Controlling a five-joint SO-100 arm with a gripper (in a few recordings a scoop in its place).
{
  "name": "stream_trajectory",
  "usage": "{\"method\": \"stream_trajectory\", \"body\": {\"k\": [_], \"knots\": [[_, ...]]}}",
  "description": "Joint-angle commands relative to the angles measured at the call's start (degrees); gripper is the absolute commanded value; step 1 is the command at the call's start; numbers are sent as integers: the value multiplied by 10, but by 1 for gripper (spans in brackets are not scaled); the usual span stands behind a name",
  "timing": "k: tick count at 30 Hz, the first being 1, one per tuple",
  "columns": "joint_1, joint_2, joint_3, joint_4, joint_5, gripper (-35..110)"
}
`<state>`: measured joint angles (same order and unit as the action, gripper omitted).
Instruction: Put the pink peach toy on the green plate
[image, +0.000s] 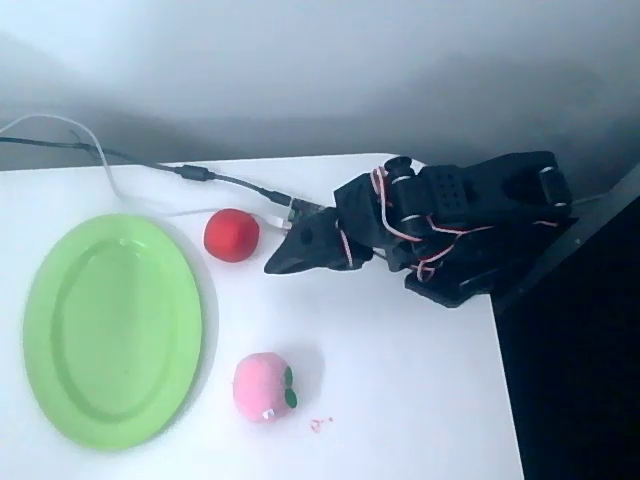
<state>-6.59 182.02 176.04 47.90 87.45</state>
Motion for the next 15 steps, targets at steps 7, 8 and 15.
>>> {"method": "stream_trajectory", "body": {"k": [7, 8, 15], "knots": [[-83, -345, -365, -26, 91, 32], [-113, -364, -388, -26, 110, 35], [-276, -531, -567, -26, 195, 45]]}}
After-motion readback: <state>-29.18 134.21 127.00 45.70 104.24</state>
